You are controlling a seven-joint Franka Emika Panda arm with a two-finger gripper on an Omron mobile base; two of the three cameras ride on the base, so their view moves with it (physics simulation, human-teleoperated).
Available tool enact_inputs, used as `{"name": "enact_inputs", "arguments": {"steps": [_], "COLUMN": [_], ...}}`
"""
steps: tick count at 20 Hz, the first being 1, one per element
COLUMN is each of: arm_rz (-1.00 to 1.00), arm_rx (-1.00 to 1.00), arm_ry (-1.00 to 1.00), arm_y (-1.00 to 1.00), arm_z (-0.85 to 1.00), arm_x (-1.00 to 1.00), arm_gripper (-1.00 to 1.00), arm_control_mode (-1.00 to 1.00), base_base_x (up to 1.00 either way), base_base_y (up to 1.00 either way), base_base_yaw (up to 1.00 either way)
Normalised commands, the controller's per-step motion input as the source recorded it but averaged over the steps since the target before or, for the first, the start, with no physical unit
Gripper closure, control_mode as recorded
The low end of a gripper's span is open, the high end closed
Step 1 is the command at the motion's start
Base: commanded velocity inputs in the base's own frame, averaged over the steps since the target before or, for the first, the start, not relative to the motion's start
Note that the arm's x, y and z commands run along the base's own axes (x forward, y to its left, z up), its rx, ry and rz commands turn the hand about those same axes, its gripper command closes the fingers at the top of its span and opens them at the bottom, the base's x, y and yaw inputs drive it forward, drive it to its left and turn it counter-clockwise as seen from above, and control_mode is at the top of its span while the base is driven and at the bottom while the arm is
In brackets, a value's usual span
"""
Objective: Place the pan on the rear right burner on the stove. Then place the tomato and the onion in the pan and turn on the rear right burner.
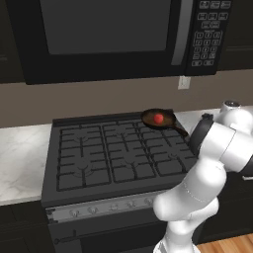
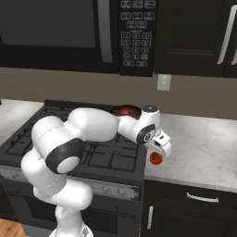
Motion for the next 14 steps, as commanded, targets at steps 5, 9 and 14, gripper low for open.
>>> {"name": "enact_inputs", "arguments": {"steps": [5, 9, 14], "arm_rz": [0.00, 0.00, 0.00], "arm_rx": [0.00, 0.00, 0.00], "arm_ry": [0.01, 0.02, 0.01], "arm_y": [0.00, 0.00, -0.07], "arm_z": [-0.21, -0.21, -0.17], "arm_x": [0.01, 0.05, 0.11], "arm_gripper": [-1.00, -1.00, -1.00], "arm_control_mode": [-1.00, -1.00, -1.00], "base_base_x": [0.00, 0.00, 0.00], "base_base_y": [0.00, 0.00, 0.00], "base_base_yaw": [0.00, 0.00, 0.00]}}
